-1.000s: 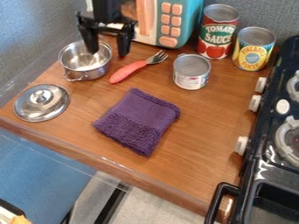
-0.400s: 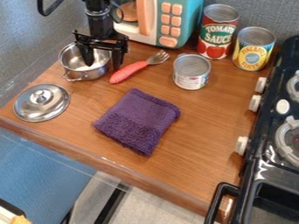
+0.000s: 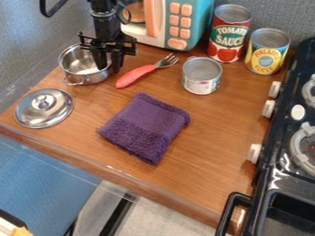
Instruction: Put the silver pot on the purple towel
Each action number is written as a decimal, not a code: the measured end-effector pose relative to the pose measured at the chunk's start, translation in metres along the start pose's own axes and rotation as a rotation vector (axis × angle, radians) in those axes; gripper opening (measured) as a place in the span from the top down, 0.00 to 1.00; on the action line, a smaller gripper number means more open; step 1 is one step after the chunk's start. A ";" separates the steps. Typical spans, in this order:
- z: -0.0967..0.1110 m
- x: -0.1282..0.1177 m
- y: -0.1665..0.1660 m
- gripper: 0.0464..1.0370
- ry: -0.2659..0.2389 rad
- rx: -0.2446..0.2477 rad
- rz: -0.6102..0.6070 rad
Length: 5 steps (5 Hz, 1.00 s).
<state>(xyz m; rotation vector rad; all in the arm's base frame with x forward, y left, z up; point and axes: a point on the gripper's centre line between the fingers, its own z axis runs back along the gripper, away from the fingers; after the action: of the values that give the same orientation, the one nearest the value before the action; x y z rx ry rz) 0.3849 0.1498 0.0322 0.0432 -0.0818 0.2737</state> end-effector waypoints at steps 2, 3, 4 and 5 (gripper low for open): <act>0.035 0.001 -0.006 0.97 -0.064 -0.039 -0.018; 0.056 -0.020 -0.021 0.98 -0.070 -0.074 -0.051; 0.074 -0.053 -0.050 0.98 -0.079 -0.096 -0.133; 0.070 -0.086 -0.066 0.98 -0.044 -0.097 -0.201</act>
<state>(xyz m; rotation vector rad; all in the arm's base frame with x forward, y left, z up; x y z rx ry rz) 0.3147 0.0590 0.0925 -0.0391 -0.1331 0.0672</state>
